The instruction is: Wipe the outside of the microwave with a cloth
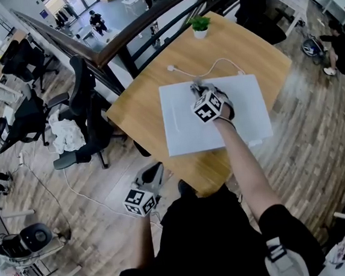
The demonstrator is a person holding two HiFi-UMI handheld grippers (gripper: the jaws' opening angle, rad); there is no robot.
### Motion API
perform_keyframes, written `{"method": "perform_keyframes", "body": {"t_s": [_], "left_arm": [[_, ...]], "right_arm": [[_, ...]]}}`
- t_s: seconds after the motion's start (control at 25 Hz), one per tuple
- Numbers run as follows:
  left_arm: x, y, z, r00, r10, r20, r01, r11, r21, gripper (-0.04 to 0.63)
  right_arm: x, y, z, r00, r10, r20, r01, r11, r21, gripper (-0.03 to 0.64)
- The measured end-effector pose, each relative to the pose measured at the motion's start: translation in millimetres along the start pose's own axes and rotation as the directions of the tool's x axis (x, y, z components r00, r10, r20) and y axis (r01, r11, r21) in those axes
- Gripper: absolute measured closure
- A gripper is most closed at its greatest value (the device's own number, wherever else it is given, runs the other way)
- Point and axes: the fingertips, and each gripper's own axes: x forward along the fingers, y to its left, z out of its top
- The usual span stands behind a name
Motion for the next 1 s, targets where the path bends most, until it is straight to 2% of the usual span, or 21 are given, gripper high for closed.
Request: {"method": "perform_keyframes", "body": {"t_s": [0.16, 0.6, 1.0], "left_arm": [[-10.5, 10.5, -5.7, 1.000, 0.003, -0.012, -0.004, 1.000, -0.020, 0.595], [-21.9, 26.6, -8.3, 0.998, -0.052, -0.021, 0.052, 0.999, 0.010, 0.595], [-24.5, 38.3, -18.4, 0.998, -0.062, -0.024, 0.062, 0.998, 0.001, 0.595]], "right_arm": [[5.8, 13.6, 13.7, 1.000, 0.002, 0.008, -0.002, 1.000, -0.003, 0.597], [12.0, 53.4, 43.9, 1.000, 0.025, 0.008, -0.025, 1.000, -0.016, 0.597], [22.0, 83.5, 73.3, 0.998, 0.059, 0.031, -0.058, 0.998, -0.009, 0.597]]}}
